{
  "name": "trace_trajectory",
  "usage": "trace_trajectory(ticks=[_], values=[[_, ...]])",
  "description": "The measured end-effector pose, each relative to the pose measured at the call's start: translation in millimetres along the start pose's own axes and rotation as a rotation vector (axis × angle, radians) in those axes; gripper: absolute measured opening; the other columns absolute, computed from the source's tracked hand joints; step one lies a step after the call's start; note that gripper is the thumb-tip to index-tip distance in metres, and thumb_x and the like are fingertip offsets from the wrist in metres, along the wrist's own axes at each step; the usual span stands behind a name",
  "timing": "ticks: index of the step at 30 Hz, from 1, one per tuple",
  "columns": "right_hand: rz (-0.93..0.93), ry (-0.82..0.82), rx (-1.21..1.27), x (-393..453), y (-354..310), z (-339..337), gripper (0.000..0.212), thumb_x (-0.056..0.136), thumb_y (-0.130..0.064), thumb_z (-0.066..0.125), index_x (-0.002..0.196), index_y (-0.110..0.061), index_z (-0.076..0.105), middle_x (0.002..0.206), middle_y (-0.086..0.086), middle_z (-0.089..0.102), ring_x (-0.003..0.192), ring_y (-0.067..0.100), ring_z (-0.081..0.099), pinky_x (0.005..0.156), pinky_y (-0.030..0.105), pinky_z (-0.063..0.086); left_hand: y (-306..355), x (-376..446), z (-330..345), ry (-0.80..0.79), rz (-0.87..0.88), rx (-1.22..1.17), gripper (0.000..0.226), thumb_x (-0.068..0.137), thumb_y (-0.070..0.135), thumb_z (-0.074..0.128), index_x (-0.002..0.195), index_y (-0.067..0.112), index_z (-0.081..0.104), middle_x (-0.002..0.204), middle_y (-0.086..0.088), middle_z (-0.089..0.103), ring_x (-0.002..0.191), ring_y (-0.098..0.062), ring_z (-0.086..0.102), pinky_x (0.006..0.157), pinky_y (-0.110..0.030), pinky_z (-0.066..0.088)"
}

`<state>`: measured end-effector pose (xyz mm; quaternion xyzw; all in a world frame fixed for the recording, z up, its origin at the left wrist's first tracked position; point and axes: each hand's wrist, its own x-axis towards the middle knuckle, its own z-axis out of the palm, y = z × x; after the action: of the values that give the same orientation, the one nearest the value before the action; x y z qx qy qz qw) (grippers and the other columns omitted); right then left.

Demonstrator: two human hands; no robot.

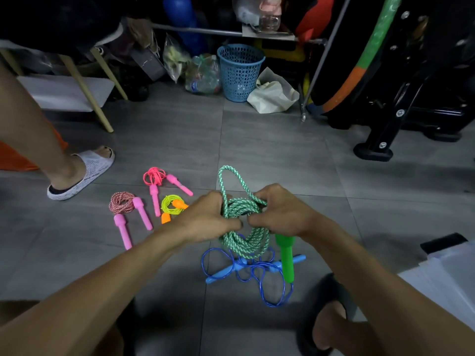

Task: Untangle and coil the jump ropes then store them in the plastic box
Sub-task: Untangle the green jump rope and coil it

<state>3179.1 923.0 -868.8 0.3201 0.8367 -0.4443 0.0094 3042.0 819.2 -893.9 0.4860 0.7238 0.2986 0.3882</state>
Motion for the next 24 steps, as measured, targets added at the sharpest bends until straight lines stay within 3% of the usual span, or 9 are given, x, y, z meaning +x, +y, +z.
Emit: trace_trajectory(ticks=[4,6,8,11,13,16,18,21,24], values=[[0.034,-0.015,0.14,1,4,-14,0.017,0.073,-0.01,0.076,0.088,-0.01,0.07,0.069,0.005,0.063,0.05,0.004,0.049,0.049,0.021,0.039,-4,0,2,0.016,0.013,0.195,0.017,0.089,0.032,0.052,0.082,0.018,0.057,0.074,0.0,0.061,0.072,-0.019,0.057,0.062,-0.03,0.043],[0.094,0.097,0.198,2,14,-29,0.012,0.077,-0.011,0.074,0.087,-0.016,0.069,0.063,-0.001,0.059,0.046,0.005,0.046,0.045,0.018,0.038,-8,0,1,-0.002,-0.007,0.218,0.02,0.094,0.031,0.048,0.077,0.021,0.052,0.07,0.005,0.054,0.07,-0.017,0.052,0.06,-0.029,0.038],[0.13,0.254,0.194,6,30,-43,0.012,0.082,-0.004,0.064,0.082,-0.014,0.069,0.052,-0.004,0.053,0.046,0.009,0.042,0.045,0.017,0.035,-10,1,-1,-0.006,-0.029,0.179,0.024,0.096,0.029,0.048,0.072,0.023,0.05,0.067,0.01,0.051,0.067,-0.013,0.05,0.059,-0.027,0.037],[0.181,0.422,0.214,16,51,-51,0.021,0.085,0.002,0.053,0.082,-0.01,0.069,0.06,0.003,0.055,0.044,0.004,0.046,0.048,0.015,0.038,-13,4,-3,-0.019,-0.02,-0.001,0.025,0.095,0.026,0.05,0.072,0.02,0.056,0.07,0.006,0.058,0.07,-0.012,0.055,0.068,-0.028,0.041],[0.265,0.482,0.328,19,59,-53,0.021,0.092,-0.004,0.044,0.087,-0.01,0.064,0.067,0.003,0.06,0.052,0.004,0.051,0.056,0.019,0.042,-10,4,-3,-0.051,0.017,-0.116,0.023,0.096,0.022,0.051,0.075,0.019,0.058,0.072,0.005,0.062,0.071,-0.01,0.055,0.07,-0.028,0.042],[0.524,0.424,0.504,16,63,-61,0.021,0.095,-0.024,0.041,0.09,-0.02,0.061,0.088,0.0,0.07,0.086,0.02,0.056,0.085,0.044,0.043,-6,3,-2,-0.075,0.054,-0.218,0.021,0.097,0.016,0.049,0.078,0.018,0.057,0.073,0.004,0.063,0.072,-0.011,0.057,0.071,-0.027,0.044],[0.609,0.318,0.636,10,62,-63,0.028,0.096,-0.031,0.04,0.079,-0.021,0.059,0.097,0.003,0.067,0.088,0.029,0.057,0.085,0.053,0.046,-7,3,-2,-0.058,0.053,-0.248,0.021,0.097,0.017,0.048,0.078,0.018,0.058,0.074,0.003,0.064,0.075,-0.013,0.059,0.075,-0.03,0.045],[0.541,0.211,0.892,6,56,-59,0.033,0.098,-0.033,0.045,0.073,-0.014,0.054,0.098,0.016,0.063,0.083,0.035,0.064,0.068,0.048,0.057,-14,5,-3,-0.057,0.052,-0.237,0.018,0.093,0.028,0.051,0.078,0.021,0.058,0.072,0.008,0.066,0.074,-0.013,0.059,0.077,-0.036,0.047],[0.371,0.212,0.956,4,46,-53,0.014,0.089,-0.003,0.058,0.077,-0.009,0.054,0.088,0.018,0.066,0.079,0.029,0.069,0.062,0.035,0.06,-14,6,-2,-0.08,0.062,-0.173,0.023,0.097,0.026,0.049,0.076,0.022,0.058,0.073,0.007,0.065,0.074,-0.012,0.058,0.079,-0.036,0.046]])
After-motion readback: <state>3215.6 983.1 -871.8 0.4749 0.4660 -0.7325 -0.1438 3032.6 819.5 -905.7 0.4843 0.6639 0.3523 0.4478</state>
